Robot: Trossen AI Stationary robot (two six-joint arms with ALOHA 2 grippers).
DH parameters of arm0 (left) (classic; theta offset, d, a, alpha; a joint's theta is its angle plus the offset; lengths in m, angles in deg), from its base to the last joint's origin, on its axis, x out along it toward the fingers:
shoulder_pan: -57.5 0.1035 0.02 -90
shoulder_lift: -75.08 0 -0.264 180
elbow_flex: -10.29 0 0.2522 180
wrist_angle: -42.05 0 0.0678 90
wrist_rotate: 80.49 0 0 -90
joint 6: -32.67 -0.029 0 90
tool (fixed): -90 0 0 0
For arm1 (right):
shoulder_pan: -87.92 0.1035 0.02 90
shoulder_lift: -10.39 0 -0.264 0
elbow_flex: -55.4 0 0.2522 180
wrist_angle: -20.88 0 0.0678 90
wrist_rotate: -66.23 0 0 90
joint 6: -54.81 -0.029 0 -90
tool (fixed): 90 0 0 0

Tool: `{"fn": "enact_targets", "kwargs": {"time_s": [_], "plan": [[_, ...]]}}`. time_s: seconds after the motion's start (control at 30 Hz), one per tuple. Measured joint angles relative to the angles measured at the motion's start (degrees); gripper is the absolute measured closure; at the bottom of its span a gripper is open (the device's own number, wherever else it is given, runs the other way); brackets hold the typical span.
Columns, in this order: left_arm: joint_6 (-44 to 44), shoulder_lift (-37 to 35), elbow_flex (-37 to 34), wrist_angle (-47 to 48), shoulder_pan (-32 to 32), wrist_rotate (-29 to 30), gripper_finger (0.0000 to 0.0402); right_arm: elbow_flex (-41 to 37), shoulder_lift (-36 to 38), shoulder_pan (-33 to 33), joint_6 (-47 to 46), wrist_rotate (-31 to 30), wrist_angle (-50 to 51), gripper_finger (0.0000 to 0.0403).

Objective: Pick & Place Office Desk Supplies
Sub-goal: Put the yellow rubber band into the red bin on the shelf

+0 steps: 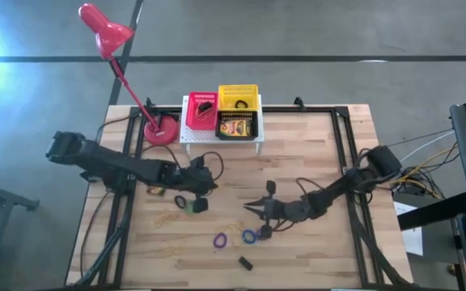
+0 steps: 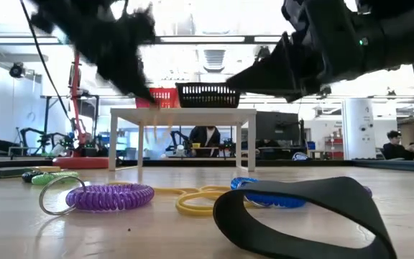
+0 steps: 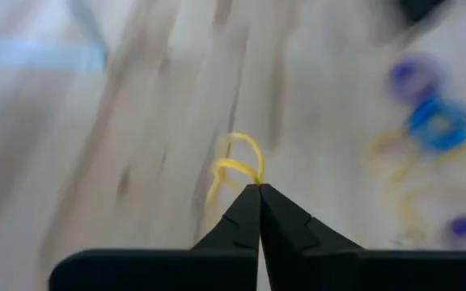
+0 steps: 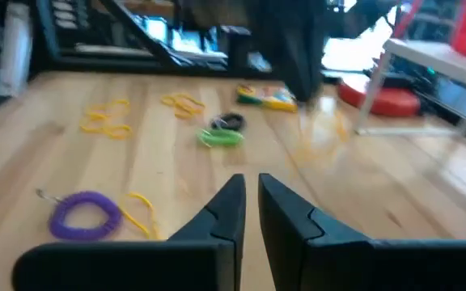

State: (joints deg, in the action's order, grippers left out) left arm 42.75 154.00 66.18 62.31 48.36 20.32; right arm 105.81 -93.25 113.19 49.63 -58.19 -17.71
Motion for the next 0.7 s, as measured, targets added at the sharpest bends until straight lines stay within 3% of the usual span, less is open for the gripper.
{"fn": "enact_targets", "kwargs": {"time_s": [0.1,0.3,0.47,0.57,0.7], "plan": [[-3.20,-2.22,8.04,3.21,-0.52,2.61,0.0396,-0.33,1.24,-0.04,-0.99,-2.00,2.02,0.0371],[-13.60,-1.17,24.05,17.92,4.41,20.61,0.0396,0.19,0.42,-0.17,0.65,-3.56,1.16,0.0371],[-20.07,-0.05,30.19,20.86,14.60,20.91,0.0396,1.67,-1.92,-0.36,0.64,-3.86,1.03,0.0371],[-22.14,-0.01,30.21,20.60,21.46,19.99,0.0393,2.63,-3.56,-0.43,0.66,-3.78,1.25,0.0371],[-22.45,0.10,27.52,21.00,30.91,14.20,0.0376,3.73,-5.54,-0.42,0.37,-3.75,1.17,0.0371]]}}
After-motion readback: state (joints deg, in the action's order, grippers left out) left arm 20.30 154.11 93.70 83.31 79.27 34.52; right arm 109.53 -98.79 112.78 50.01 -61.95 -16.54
